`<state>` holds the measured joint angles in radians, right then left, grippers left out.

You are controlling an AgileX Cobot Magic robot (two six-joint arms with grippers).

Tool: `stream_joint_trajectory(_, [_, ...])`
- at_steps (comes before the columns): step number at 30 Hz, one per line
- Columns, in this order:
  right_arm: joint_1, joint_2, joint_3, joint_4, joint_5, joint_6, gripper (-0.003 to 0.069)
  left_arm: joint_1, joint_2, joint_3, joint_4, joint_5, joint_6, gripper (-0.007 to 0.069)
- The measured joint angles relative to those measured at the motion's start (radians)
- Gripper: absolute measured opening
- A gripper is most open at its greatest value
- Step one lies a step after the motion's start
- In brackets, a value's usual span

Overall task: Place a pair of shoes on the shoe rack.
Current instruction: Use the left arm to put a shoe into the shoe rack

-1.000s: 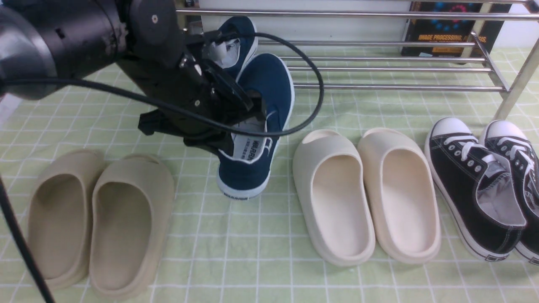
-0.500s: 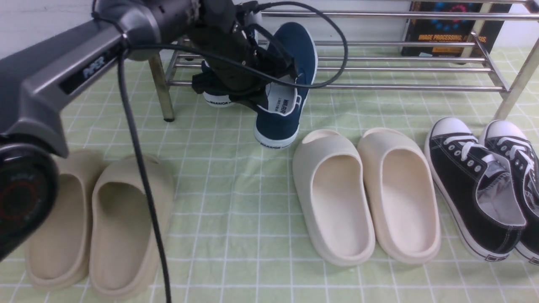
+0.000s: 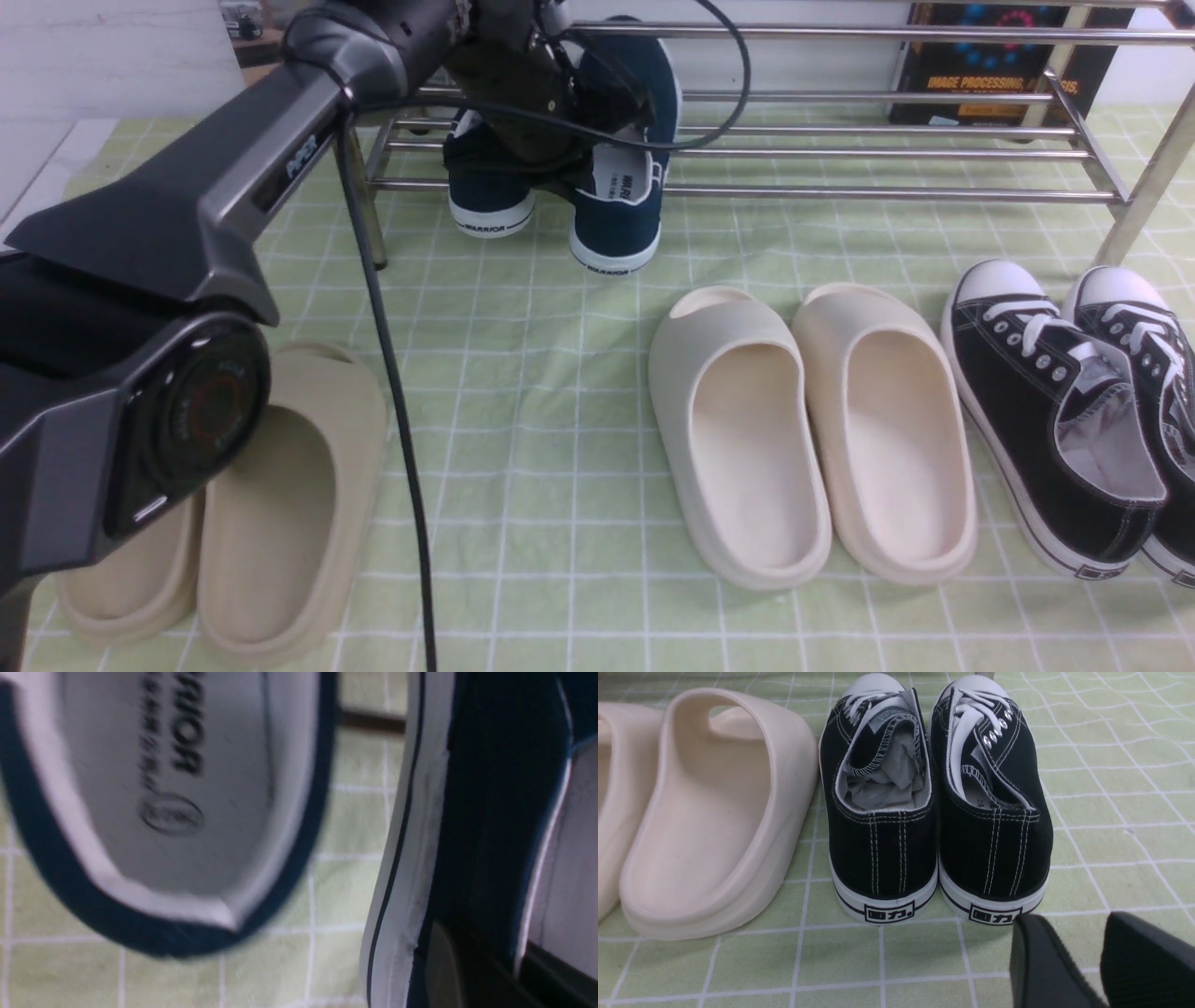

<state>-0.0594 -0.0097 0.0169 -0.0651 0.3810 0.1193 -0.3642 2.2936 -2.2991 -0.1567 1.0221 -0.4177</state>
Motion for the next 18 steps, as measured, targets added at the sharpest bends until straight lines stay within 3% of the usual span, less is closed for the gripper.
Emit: stream_joint_trajectory(18, [0.0,0.0,0.0,0.0,0.0,0.0,0.0239,0.005,0.023,-0.004,0.0,-0.121,0.03,-0.0002])
